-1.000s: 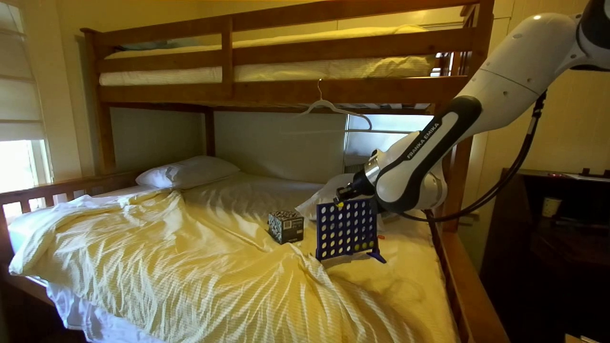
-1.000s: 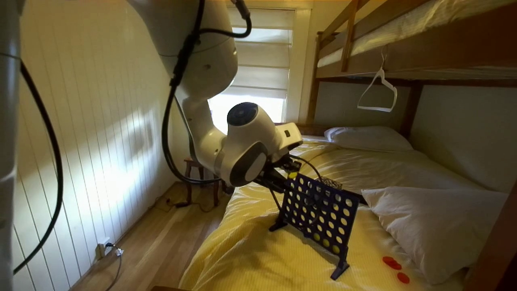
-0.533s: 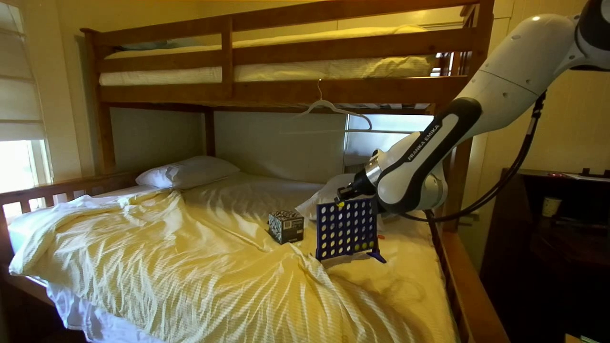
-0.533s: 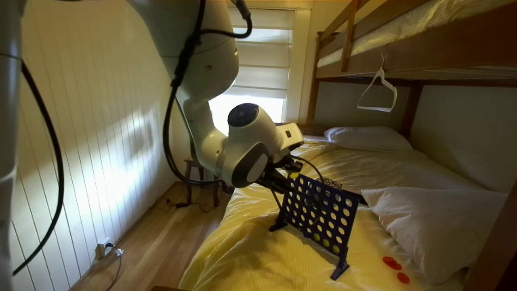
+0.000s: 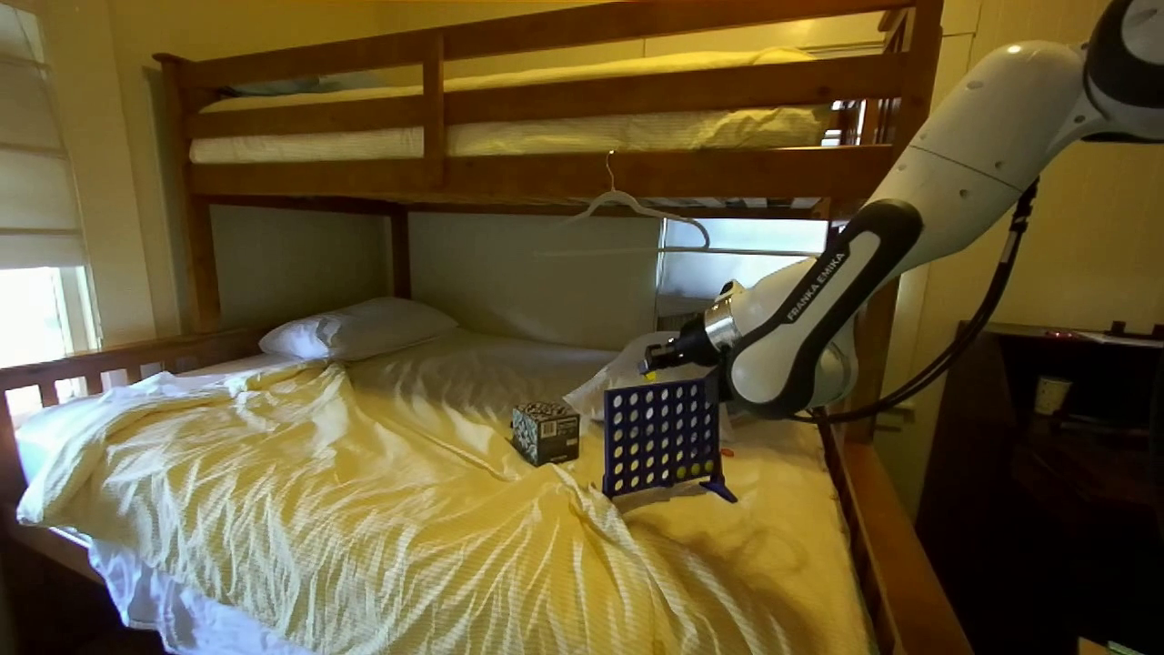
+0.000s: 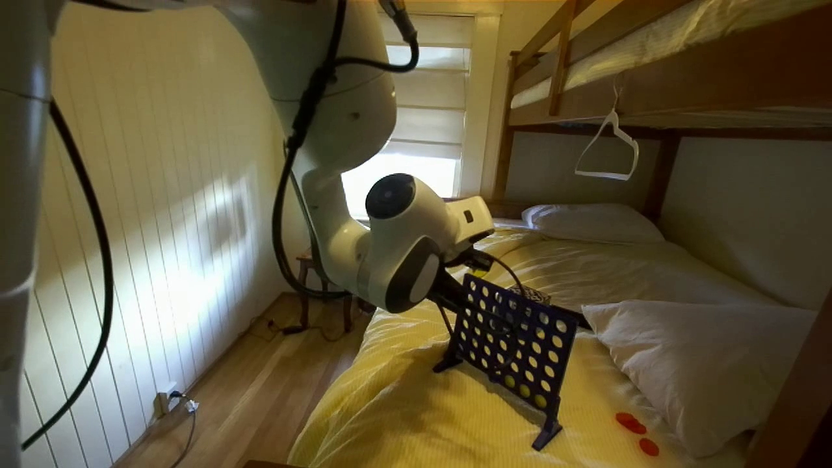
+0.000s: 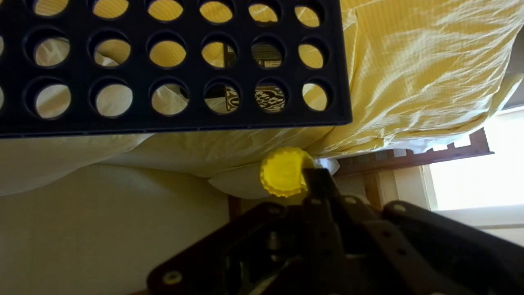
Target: Put the yellow chip inside the gameboard.
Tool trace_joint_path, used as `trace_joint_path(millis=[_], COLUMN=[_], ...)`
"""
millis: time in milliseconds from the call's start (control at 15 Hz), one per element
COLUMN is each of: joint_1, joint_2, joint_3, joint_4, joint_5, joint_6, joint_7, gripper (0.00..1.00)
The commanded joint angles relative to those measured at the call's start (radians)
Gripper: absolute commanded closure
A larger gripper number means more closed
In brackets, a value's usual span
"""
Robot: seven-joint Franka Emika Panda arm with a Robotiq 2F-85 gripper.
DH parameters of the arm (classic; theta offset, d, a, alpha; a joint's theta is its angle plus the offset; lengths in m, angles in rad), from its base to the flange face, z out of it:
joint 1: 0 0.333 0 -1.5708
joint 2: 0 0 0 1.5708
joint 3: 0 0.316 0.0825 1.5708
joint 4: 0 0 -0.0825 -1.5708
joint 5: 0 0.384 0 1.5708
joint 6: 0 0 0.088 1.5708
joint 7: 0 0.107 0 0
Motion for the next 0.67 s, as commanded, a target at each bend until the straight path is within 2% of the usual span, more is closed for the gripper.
trace_joint_path(millis=[0, 267, 600], joint_1=[-0.067, -0.15, -0.193], joint_2=[0.031, 0.063, 0.081], joint_3=[0.018, 0.025, 0.014], joint_4=[-0.012, -0.016, -0.019], joint_5=[-0.094, -0.225, -0.272], joint_6=[0.077, 0.149, 0.223], joint_7=[0.112, 0.245, 0.282], gripper=[1.0, 1.0, 1.0])
